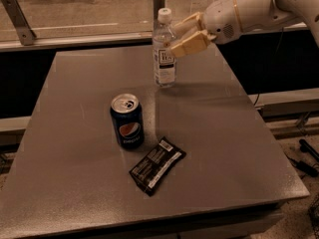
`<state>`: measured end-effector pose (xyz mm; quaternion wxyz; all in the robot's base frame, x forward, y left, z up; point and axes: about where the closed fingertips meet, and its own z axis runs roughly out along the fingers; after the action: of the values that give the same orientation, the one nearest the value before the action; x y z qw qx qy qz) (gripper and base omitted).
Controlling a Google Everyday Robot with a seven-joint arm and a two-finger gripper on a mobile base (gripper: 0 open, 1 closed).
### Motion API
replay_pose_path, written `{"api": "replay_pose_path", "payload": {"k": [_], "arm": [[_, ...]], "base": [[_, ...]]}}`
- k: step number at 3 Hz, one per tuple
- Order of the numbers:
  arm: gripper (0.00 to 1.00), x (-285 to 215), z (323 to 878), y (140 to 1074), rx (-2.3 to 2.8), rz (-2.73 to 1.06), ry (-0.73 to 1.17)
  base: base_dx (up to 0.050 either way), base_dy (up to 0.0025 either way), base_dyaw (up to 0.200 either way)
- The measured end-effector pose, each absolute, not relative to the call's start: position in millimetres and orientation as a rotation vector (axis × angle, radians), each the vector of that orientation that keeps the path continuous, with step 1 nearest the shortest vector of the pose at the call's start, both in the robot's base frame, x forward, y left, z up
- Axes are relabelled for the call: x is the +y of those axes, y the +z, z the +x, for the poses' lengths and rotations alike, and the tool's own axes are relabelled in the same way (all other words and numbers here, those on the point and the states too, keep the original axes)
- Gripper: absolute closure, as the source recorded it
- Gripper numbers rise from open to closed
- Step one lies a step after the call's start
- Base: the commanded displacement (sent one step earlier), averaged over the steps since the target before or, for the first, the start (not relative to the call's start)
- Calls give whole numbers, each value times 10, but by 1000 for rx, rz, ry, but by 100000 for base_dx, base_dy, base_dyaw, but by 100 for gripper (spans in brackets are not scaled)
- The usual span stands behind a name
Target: Move blue plastic bottle near pepsi can
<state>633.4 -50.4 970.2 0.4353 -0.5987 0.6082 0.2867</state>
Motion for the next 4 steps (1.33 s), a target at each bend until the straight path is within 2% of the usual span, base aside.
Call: {"api": "replay_pose_path", "payload": {"k": [4], "arm": [[100,-617,5590,9619,1514,-1507,858]], "base": [[0,0,0]]}}
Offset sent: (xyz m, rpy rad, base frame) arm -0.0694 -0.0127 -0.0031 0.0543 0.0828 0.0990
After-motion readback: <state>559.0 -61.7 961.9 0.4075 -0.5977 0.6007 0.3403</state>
